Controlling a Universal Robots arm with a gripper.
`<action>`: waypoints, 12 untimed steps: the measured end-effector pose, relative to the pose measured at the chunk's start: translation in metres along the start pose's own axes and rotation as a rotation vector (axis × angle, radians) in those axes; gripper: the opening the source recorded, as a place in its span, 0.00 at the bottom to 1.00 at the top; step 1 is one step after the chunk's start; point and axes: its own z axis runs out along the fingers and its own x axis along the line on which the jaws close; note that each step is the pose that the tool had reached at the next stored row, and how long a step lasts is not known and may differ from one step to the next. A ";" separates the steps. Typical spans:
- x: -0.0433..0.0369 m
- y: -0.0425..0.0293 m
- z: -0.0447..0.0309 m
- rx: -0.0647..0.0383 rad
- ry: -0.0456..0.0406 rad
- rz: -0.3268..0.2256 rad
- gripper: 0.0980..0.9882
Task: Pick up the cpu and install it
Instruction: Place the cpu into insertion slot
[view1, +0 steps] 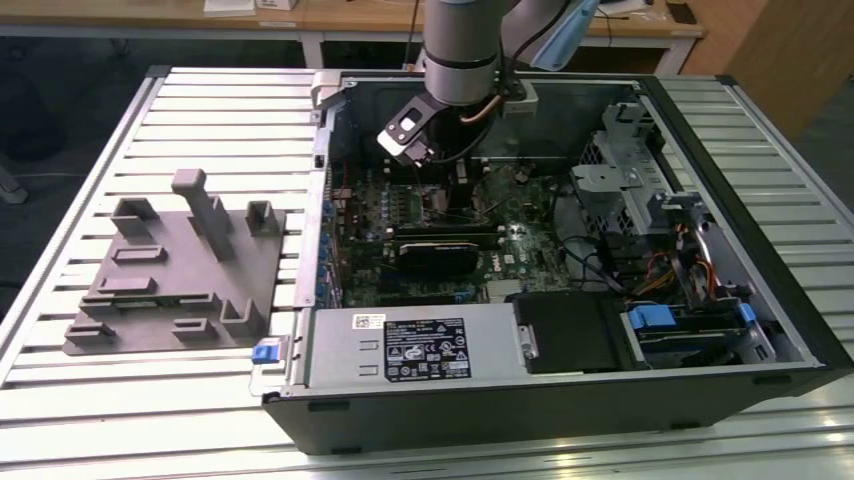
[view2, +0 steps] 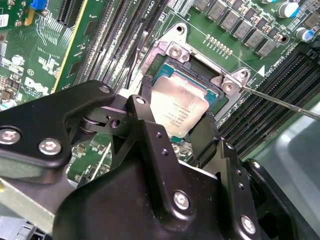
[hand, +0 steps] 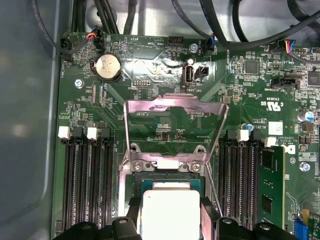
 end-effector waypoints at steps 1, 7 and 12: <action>0.0000 0.0000 0.0000 0.000 -0.0001 0.000 0.50; 0.0001 -0.0001 0.0020 0.000 -0.0001 0.000 0.50; 0.0001 -0.0002 0.0032 0.000 -0.0002 0.000 0.50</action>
